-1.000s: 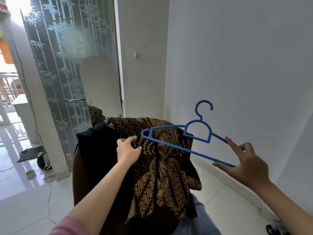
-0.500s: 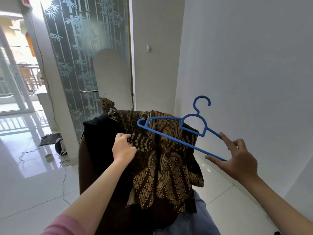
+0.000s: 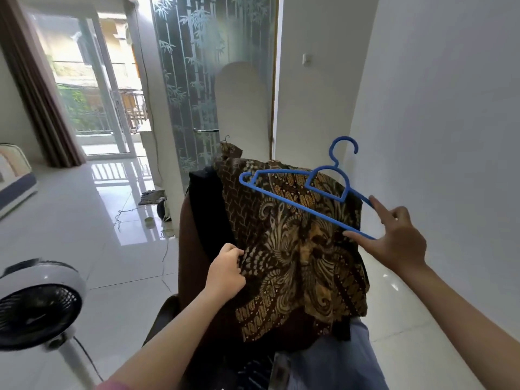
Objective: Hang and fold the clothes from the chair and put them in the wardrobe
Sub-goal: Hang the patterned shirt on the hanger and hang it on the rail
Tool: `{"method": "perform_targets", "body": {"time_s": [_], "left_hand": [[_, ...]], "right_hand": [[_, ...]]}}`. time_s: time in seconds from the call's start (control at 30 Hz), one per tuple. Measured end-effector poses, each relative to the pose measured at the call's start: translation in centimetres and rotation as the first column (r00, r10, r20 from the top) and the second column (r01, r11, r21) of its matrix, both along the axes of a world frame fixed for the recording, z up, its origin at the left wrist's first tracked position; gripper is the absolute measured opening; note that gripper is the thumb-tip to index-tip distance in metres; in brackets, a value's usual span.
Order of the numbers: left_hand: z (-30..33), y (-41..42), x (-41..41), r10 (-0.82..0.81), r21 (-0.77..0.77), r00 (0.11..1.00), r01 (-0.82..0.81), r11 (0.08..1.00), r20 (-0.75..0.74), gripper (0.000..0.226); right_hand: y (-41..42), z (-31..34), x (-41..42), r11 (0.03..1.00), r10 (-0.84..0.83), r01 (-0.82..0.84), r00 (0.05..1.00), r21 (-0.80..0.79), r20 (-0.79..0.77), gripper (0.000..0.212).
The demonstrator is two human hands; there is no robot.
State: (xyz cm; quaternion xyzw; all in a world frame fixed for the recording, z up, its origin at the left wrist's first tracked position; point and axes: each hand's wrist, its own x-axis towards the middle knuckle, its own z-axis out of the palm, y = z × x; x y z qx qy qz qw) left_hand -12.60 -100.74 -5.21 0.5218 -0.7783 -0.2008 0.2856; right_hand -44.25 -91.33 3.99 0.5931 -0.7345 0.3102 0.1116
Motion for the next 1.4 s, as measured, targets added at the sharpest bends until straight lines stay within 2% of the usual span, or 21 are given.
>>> {"method": "perform_targets", "body": {"time_s": [0.1,0.23,0.33,0.43,0.53,0.77,1.0,1.4], "left_hand": [[0.8,-1.0,-0.5,-0.016,0.000,0.998,0.016,1.000,0.056,0.046],[4.9,-4.7,-2.1,0.129,-0.191,0.992,-0.129,0.973,-0.016,0.049],[8.4,-7.8,-3.9,0.275,-0.120,0.956,-0.286,0.951,-0.100,0.056],[9.9,-9.9,-5.2,0.347,-0.098,0.933,-0.356,0.929,-0.098,0.060],[10.0,-11.3,-5.2,0.338,-0.084,0.934,-0.348,0.934,-0.115,0.060],[9.1,-11.3,-4.0,0.252,-0.176,0.953,-0.280,0.944,-0.167,0.053],[4.6,-6.7,-1.9,0.237,-0.101,0.938,-0.269,0.958,-0.251,0.057],[2.9,-4.8,2.7,0.259,-0.047,0.946,-0.273,0.961,-0.192,0.059]], "right_hand": [[-0.4,0.0,-0.6,0.999,0.013,-0.013,1.000,0.029,0.007,0.104],[-0.5,0.2,-1.7,1.000,0.000,0.000,1.000,-0.007,0.013,0.104],[-0.6,0.0,-2.4,0.999,-0.027,0.028,1.000,-0.025,0.014,0.105],[-0.3,-0.2,-2.9,0.999,-0.036,0.037,0.999,-0.027,0.012,0.105],[-0.2,-0.3,-3.0,0.999,-0.033,0.033,0.999,-0.021,0.018,0.104],[-1.3,-0.6,-1.9,1.000,-0.001,0.001,1.000,0.009,0.016,0.105],[-2.0,-0.5,-0.4,1.000,0.010,-0.009,0.998,-0.008,0.055,0.105],[-1.2,0.0,0.3,1.000,0.014,-0.015,1.000,0.026,0.024,0.106]]}}
